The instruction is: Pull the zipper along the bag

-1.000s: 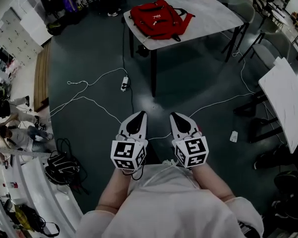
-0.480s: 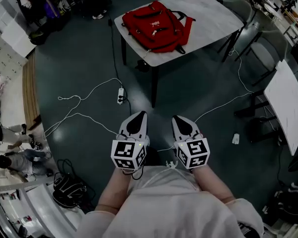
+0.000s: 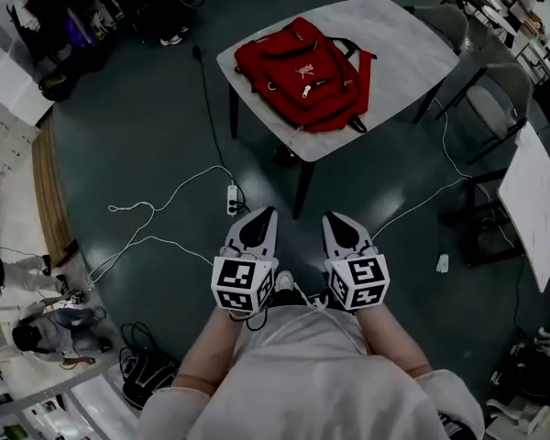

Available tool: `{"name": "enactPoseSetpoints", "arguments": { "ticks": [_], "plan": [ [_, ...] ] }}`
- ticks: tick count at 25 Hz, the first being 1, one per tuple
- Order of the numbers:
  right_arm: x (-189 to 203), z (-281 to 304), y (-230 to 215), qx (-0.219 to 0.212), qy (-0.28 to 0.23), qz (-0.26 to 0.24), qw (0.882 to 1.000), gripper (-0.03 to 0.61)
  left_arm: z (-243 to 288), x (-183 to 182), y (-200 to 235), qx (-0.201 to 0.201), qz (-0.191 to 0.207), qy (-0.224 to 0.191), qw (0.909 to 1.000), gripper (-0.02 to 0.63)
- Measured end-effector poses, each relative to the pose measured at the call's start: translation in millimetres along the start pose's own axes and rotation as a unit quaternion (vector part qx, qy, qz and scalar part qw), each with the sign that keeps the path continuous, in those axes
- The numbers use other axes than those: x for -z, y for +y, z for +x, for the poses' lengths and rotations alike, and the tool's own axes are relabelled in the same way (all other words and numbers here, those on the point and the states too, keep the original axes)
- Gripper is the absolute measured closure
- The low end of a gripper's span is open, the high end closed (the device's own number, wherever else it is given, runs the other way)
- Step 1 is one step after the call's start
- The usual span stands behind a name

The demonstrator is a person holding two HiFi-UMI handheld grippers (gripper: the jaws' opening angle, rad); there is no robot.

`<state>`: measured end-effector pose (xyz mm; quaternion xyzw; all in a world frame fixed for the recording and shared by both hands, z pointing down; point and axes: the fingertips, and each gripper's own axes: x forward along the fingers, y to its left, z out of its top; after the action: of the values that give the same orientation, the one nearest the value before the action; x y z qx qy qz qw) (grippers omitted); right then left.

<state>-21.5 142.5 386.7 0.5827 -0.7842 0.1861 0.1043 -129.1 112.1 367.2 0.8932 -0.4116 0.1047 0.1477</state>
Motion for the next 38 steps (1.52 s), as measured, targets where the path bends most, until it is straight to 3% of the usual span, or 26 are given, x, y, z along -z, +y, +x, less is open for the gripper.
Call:
{"name": "enactPoseSetpoints", "arguments": {
  "ticks": [5, 12, 25, 31, 34, 38],
  "plan": [
    [-0.6, 32.5, -5.3, 0.006, 0.024, 0.010, 1.000, 0.551, 14.5, 16.3, 19.4, 0.008, -0.023, 0.028, 0.9993, 0.592],
    [-0.6, 94.7, -25.3, -0.019, 0.046, 0.023, 0.998, 0.551, 57.0, 22.1, 63.2, -0.020, -0.046, 0.051, 0.9974, 0.592],
    [-39.7, 223.1, -143.8, -0.047, 0.096, 0.011, 0.994, 0.551, 211.2, -18.5, 111.5, -0.054, -0.080, 0.067, 0.9930, 0.593],
    [-18.0, 269.9, -183.1, -0.060, 0.158, 0.024, 0.985, 0.551, 273.9, -11.4, 125.4, -0.062, -0.116, 0.076, 0.9884, 0.592],
    [0.8, 285.8, -186.5, -0.083, 0.189, 0.035, 0.978, 0.551, 291.5, 0.7, 131.0, -0.073, -0.115, 0.092, 0.9864, 0.592],
    [26.5, 308.2, -187.1, -0.103, 0.231, 0.012, 0.967, 0.551, 305.6, 26.4, 138.4, -0.082, -0.105, 0.126, 0.9831, 0.592]
  ]
}}
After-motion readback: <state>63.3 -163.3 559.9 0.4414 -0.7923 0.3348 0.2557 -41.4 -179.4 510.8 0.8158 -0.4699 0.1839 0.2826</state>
